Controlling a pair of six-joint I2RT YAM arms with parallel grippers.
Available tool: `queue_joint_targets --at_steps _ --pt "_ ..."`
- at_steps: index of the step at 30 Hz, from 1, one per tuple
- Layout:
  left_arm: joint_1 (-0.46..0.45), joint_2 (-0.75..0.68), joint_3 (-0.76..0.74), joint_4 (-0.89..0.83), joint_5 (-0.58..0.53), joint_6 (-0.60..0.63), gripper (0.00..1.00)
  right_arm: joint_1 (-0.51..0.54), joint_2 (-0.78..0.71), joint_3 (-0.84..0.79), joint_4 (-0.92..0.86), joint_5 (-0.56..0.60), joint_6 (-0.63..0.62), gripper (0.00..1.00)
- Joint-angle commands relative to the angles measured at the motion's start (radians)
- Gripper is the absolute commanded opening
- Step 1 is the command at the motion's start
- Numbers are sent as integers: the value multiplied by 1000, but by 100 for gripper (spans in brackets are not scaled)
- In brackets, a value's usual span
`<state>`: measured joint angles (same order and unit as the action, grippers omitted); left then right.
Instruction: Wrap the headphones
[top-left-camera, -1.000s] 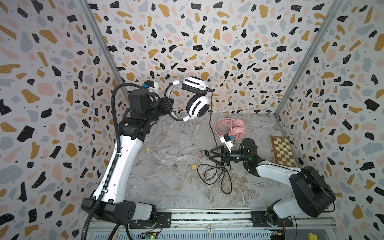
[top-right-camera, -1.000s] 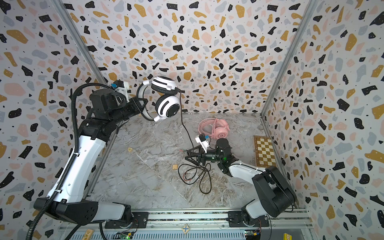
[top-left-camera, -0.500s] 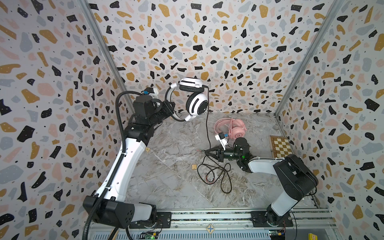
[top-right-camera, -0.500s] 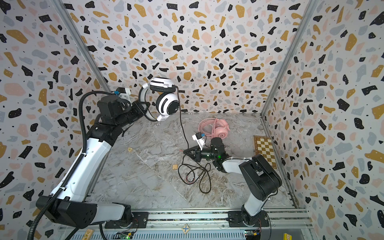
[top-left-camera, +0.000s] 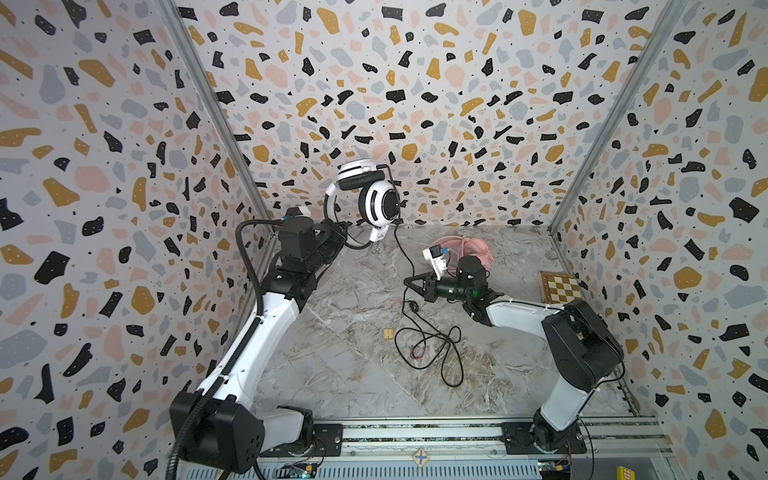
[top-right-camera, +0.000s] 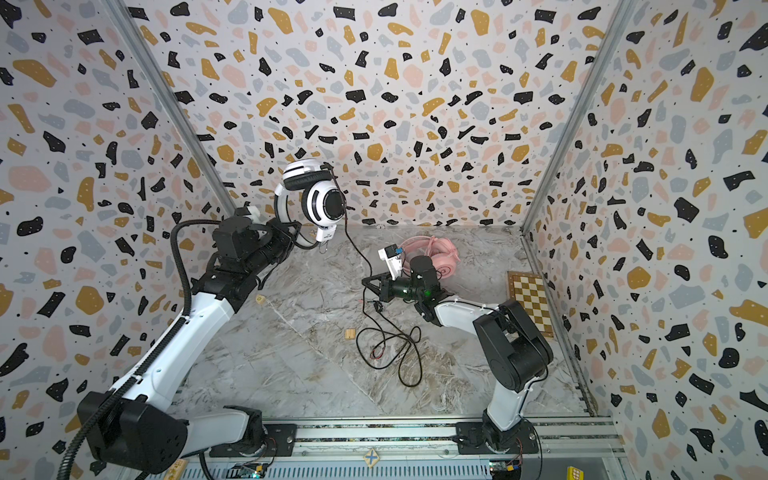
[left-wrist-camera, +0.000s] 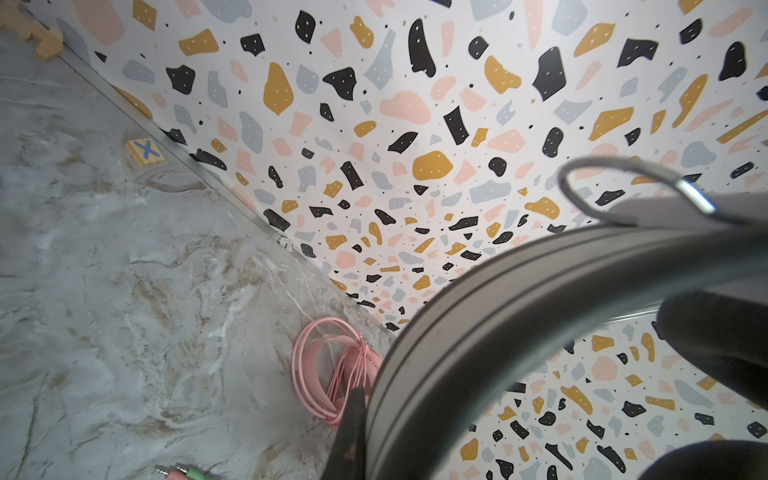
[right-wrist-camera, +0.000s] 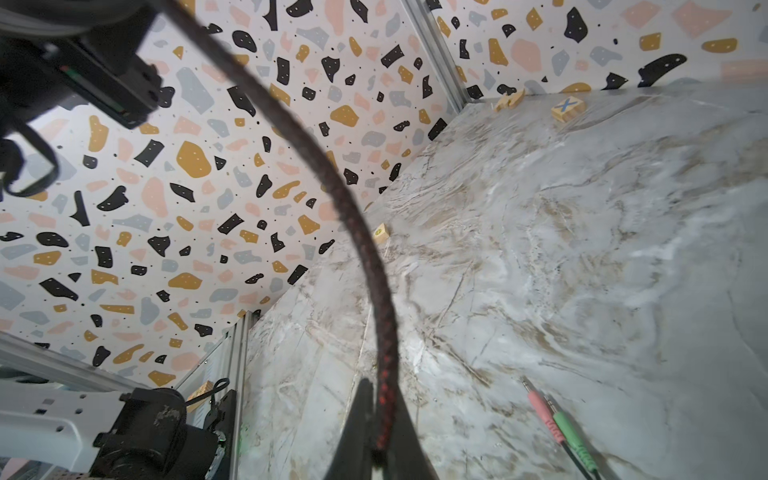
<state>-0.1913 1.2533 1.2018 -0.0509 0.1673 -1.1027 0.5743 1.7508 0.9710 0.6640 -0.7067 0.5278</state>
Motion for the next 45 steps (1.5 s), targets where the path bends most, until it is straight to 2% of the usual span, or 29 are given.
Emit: queue_joint_targets --at_steps 1,4,8,13,16,19,27,30,36,42,45 --pt "-3 -57 17 130 -29 -9 0 -5 -14 57 -111 38 -51 8" --pt "-4 -54 19 120 2 9 0 -38 -8 87 -150 58 -42 7" --pt "-4 -39 9 133 69 -2 0 -113 43 113 -133 60 61 5" --pt "-17 -56 -22 153 50 -19 0 -116 112 174 -158 52 84 5" --pt "-48 -72 -38 143 -9 -2 0 -83 136 228 -213 53 54 5" --pt "-122 -86 -42 116 -108 56 0 -62 152 293 -286 44 19 5" --pt "-179 -57 -68 86 -176 101 0 -33 90 419 -512 51 -93 5" --pt "-197 -50 -62 77 -219 126 0 0 60 467 -637 60 -170 5" --pt "-245 -27 -22 -20 -400 272 0 76 -59 500 -913 204 -337 6" --pt "-253 10 -21 -78 -546 390 0 104 -208 488 -1085 335 -409 6" --pt "-252 11 -31 -86 -611 420 0 104 -266 476 -1133 361 -420 6"
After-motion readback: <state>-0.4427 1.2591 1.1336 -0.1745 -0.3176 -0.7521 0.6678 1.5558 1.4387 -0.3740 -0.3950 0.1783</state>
